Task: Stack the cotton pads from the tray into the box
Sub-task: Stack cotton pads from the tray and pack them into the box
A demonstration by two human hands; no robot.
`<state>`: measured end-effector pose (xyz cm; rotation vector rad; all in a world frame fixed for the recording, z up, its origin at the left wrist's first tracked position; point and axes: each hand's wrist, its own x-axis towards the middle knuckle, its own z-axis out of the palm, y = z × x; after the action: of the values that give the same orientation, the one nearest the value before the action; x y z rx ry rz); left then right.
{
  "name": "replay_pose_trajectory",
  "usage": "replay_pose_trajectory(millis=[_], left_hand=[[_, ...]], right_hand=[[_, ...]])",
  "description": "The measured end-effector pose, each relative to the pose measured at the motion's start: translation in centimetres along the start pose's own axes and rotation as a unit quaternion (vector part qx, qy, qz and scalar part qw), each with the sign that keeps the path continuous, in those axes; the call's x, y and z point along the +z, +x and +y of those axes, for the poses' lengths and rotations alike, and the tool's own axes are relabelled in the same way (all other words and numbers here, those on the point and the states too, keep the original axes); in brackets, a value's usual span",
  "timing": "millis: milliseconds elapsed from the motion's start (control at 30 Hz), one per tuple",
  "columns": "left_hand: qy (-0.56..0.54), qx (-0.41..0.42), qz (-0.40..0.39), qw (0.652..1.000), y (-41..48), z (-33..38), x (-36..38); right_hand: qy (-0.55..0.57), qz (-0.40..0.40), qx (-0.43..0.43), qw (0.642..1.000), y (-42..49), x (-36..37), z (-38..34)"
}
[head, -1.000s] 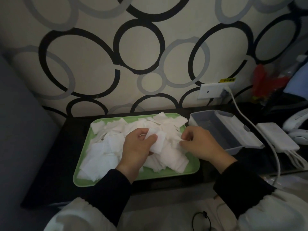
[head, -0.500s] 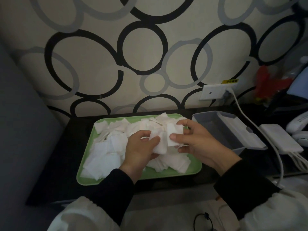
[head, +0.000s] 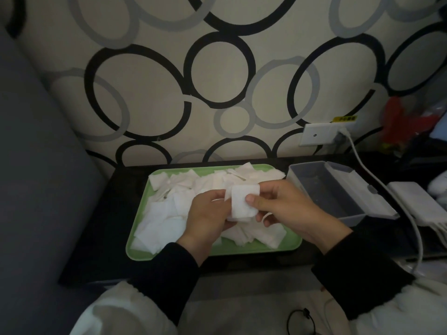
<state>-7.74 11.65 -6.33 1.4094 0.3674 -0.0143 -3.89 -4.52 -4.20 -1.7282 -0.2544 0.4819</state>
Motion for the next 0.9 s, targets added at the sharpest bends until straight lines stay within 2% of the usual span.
replay_pose_trajectory(millis=[200,433,567,767,900], left_hand=[[-0.017,0.019,-0.027,0.999,-1.2,0.5,-1.0],[-0.034,-0.021,0.003,0.999,-1.7,1.1,-3.2],[0.016,0.027,0.017,0.999,-2.2,0.9,-5.2],[-0.024,0.034,0.13,0.991,-1.8,1.3,-10.8],[-0.005,0.048,0.185,0.982,-1.6,1.3,-15.1]], right_hand=[[0.007,0.015,0.008,1.0,0.0,1.2,0.0],[-0.003,0.042,0.005,0.999,0.0,4.0,-1.1],[-0.012,0.048,0.001,0.999,0.3,6.5,-1.7],[-0.16,0.115,-0.02,0.98,2.2,9.2,-1.1],[-0.263,0.06,-0.059,0.961,3.3,10.8,-0.3]])
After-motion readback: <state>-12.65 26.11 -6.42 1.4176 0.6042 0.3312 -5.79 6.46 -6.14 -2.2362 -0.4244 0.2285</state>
